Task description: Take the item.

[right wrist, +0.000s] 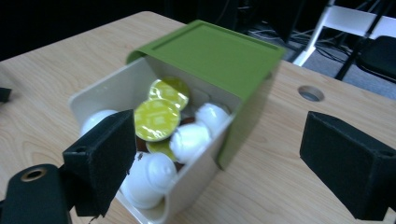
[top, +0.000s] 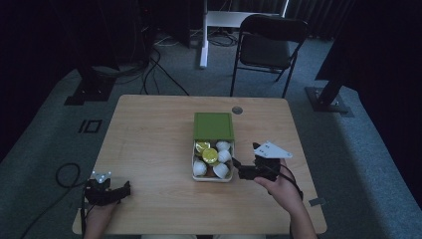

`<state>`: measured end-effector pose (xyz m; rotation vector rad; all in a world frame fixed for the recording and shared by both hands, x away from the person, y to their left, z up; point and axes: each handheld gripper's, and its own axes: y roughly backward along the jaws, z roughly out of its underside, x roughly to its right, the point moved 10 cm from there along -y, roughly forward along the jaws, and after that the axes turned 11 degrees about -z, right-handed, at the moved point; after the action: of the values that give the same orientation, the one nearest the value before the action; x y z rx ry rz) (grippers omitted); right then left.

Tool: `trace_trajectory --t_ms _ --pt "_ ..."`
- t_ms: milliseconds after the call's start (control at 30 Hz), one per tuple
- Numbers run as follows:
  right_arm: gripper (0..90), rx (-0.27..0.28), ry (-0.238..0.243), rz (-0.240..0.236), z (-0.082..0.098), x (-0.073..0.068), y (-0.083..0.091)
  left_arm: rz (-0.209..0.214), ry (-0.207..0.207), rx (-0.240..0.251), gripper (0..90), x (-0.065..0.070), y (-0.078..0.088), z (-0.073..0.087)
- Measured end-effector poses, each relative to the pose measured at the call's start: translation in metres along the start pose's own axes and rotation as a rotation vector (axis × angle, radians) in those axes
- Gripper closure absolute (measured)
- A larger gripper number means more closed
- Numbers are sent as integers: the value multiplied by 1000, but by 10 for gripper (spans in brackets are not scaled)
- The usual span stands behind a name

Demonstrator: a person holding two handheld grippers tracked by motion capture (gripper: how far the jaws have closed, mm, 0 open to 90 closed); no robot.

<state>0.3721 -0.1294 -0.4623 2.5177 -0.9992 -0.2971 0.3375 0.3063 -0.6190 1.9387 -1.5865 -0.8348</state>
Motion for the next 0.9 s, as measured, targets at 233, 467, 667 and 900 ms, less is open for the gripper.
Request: trace_trajectory --t_ms 233,467,667,900 --pt "106 -17 41 -41 -5 -19 -16 0 1 0 21 0 0 0" --pt "122 -32 71 -83 -3 -38 -30 0 1 0 21 0 0 0" --pt "129 -67 101 -98 6 -50 -43 0 0 0 21 0 0 0" --pt "136 -93 120 -106 19 -58 -55 0 1 0 21 0 0 0"
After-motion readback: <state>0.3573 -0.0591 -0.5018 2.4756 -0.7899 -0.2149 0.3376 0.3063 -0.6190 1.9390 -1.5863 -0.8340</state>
